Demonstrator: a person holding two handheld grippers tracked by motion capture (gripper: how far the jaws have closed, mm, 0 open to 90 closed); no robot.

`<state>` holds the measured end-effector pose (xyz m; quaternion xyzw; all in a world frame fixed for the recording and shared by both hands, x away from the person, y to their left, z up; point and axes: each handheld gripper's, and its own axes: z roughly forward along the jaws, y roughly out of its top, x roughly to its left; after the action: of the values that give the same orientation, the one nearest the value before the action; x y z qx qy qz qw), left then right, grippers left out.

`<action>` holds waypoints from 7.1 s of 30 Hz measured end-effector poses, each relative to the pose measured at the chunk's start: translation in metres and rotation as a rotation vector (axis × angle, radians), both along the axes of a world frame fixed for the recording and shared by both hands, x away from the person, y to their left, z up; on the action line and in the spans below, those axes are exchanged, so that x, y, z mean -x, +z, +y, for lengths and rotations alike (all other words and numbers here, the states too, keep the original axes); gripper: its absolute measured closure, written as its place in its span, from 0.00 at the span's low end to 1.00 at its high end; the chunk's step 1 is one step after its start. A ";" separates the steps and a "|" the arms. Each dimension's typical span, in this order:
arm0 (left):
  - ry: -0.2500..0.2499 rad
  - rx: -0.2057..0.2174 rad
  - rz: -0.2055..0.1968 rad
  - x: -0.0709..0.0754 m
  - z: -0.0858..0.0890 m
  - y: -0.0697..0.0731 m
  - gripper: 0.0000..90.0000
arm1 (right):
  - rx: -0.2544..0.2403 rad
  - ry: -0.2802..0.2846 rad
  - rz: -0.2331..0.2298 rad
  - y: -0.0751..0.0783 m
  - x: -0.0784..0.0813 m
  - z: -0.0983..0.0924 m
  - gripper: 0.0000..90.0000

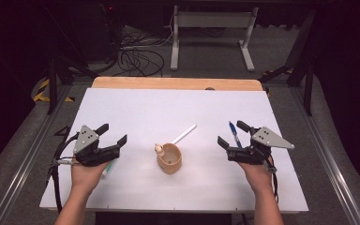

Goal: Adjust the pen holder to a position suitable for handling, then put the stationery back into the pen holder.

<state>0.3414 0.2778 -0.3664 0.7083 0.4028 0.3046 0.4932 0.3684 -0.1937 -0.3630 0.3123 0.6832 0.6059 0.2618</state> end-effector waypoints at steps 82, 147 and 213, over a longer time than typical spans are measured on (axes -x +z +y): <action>0.157 -0.282 0.501 -0.032 0.002 -0.038 0.49 | 0.055 -0.008 0.045 0.002 0.001 0.007 0.22; 0.061 -0.292 0.446 -0.033 -0.006 -0.042 0.72 | 0.067 0.013 0.053 0.000 0.001 0.016 0.22; -0.254 0.010 0.103 0.026 -0.057 0.026 0.72 | 0.037 0.351 0.077 -0.003 0.039 0.126 0.31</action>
<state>0.3152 0.2212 -0.3403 0.7658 0.3363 0.2010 0.5099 0.3294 -0.0679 -0.3656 0.2065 0.7478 0.6172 0.1316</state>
